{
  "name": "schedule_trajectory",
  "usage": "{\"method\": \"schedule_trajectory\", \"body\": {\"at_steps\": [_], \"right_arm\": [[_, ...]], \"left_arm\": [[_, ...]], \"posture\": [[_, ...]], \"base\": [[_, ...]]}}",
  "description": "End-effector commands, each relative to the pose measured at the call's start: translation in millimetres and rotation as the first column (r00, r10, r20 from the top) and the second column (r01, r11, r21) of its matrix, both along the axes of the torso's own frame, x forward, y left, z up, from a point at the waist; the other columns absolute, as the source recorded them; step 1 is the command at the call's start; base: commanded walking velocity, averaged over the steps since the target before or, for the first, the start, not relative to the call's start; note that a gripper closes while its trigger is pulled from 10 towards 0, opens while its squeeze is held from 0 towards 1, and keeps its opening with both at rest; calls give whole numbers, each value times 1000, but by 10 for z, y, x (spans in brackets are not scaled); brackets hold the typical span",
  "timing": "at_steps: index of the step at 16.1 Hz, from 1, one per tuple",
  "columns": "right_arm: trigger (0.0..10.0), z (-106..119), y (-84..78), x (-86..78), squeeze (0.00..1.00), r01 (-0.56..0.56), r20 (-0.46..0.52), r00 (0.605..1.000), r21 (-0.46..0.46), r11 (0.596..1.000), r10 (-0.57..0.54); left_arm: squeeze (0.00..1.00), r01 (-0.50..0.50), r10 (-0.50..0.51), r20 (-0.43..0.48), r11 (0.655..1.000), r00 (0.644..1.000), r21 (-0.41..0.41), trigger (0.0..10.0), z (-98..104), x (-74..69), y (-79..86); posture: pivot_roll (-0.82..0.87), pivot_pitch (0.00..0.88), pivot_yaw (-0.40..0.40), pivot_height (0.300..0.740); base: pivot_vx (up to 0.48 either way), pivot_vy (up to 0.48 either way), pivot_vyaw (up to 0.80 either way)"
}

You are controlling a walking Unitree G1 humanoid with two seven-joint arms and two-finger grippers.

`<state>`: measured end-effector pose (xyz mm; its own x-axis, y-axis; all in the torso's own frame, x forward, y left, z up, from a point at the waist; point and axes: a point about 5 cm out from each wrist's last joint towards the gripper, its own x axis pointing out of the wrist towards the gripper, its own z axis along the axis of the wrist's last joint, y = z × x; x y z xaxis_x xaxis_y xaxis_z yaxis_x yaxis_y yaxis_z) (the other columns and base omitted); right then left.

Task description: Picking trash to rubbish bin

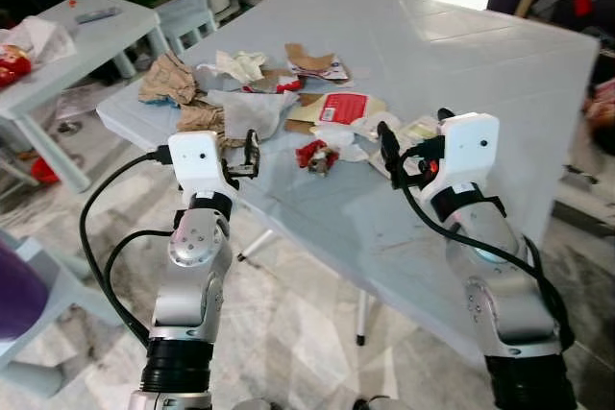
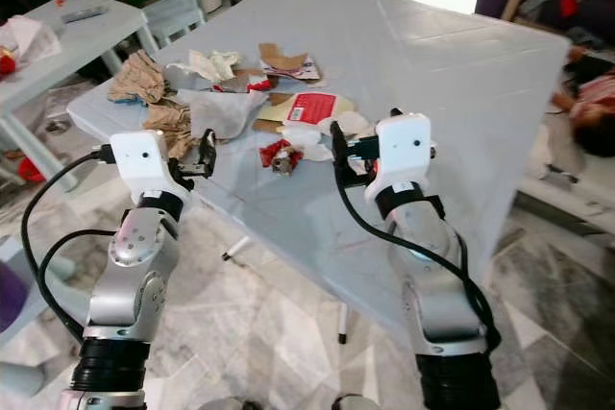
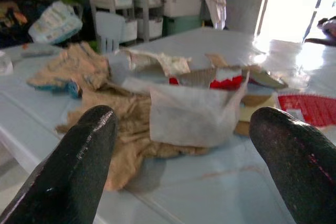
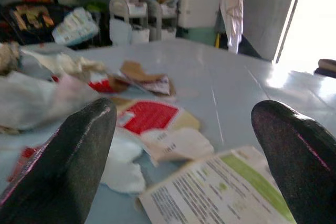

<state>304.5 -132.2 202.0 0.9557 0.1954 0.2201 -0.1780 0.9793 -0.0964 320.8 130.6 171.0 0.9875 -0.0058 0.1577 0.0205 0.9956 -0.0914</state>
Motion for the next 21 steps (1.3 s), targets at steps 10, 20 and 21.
{"method": "schedule_trajectory", "body": {"at_steps": [10,20,21], "right_arm": [[10000,-353,89,29,0,-34,-170,985,-93,995,18],[10000,-562,-549,357,0,275,-255,922,-103,956,-292],[10000,-591,-550,394,0,268,-284,919,-57,962,-273]], "left_arm": [[0,53,-50,-92,998,994,27,10000,-226,-36,-66],[0,129,-126,-113,992,986,14,10000,-274,-70,-161],[0,134,-132,-114,991,985,11,10000,-279,-84,-172]], "posture": [[-28,161,19,740],[-19,173,28,740],[-16,176,26,740]], "base": [[77,0,0],[0,0,0],[0,0,0]]}}
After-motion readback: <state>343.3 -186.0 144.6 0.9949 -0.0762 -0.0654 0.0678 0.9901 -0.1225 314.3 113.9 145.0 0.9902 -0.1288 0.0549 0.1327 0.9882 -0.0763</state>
